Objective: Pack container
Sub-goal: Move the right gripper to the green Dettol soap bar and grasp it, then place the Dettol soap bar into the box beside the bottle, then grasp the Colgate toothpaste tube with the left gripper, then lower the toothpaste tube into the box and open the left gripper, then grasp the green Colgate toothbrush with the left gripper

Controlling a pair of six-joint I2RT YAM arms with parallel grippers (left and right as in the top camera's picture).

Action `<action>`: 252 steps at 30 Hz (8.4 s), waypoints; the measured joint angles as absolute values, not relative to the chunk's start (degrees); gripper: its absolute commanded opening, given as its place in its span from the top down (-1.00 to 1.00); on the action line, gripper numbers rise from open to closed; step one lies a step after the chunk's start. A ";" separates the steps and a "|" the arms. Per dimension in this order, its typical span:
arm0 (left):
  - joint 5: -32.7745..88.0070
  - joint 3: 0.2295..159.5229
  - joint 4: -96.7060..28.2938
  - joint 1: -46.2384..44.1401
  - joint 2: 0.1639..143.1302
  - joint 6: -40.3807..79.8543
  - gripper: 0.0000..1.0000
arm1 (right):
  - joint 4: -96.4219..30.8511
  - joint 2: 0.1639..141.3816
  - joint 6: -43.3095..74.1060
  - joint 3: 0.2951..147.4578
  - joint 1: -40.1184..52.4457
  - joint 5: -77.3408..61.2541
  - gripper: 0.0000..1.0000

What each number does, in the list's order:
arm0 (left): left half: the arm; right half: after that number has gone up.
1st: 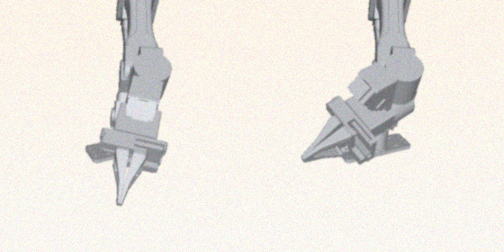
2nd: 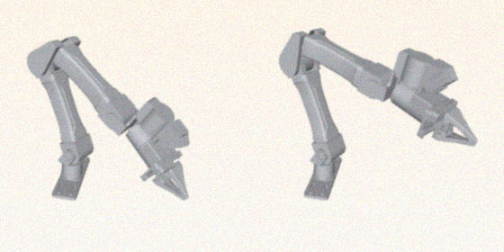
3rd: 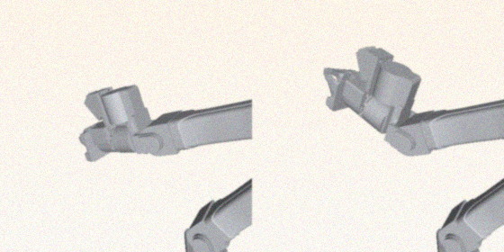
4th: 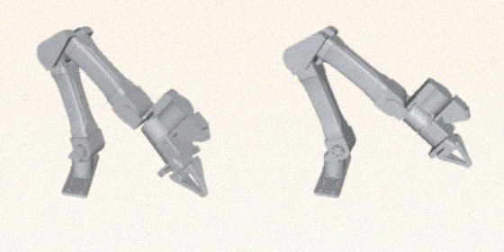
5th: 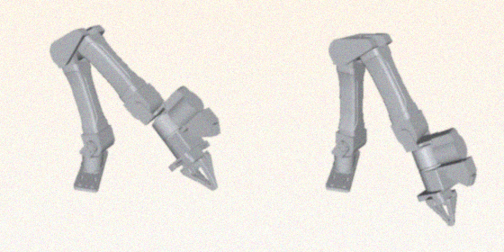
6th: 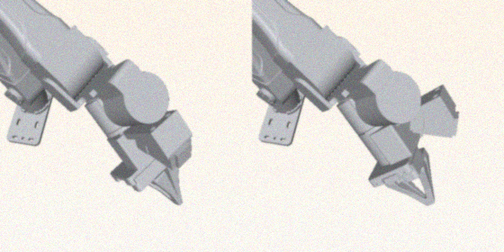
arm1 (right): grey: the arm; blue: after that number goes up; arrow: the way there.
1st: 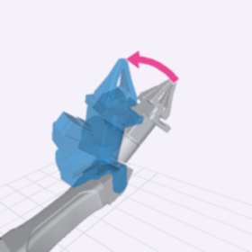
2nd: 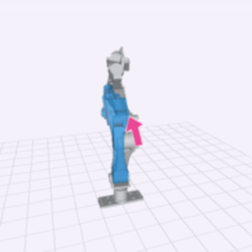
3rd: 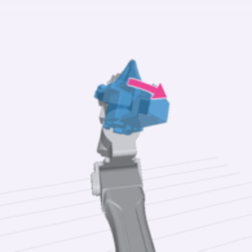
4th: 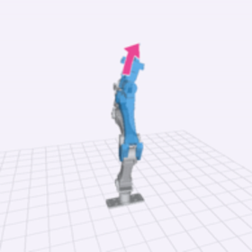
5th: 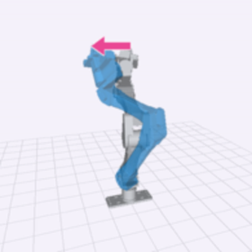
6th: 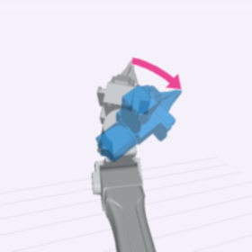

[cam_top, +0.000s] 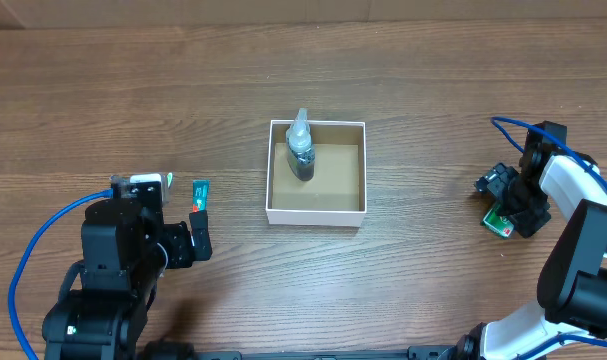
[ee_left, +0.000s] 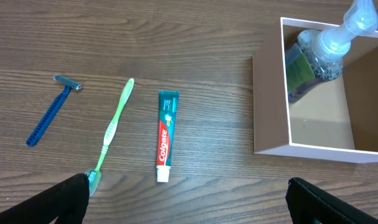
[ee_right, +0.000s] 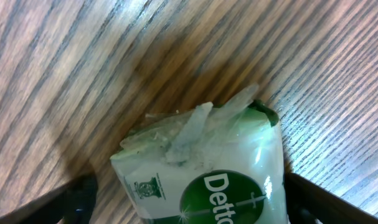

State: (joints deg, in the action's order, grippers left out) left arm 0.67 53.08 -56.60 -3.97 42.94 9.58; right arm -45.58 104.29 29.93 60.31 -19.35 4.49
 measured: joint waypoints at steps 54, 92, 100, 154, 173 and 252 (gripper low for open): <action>0.67 53.08 -56.80 -3.97 42.94 10.22 -1.00 | -55.46 86.91 15.79 83.72 23.38 1.91 0.93; 0.67 53.08 -56.77 -3.97 42.94 10.22 -1.00 | -47.59 105.30 19.44 83.72 28.12 0.51 -0.58; 0.64 53.10 -56.90 -3.97 43.05 10.20 -1.00 | -55.44 94.98 21.69 85.84 26.92 10.66 -0.86; 0.73 59.29 -43.90 -3.64 103.42 9.74 0.10 | -67.48 83.55 22.41 78.37 0.73 7.44 -0.98; 1.74 59.35 -45.23 -3.64 103.53 9.04 0.85 | -67.77 83.55 22.41 78.37 0.73 7.44 -0.98; -4.93 69.23 -53.80 6.90 98.26 9.56 -0.64 | -68.18 83.55 22.41 78.30 -3.33 4.71 -0.99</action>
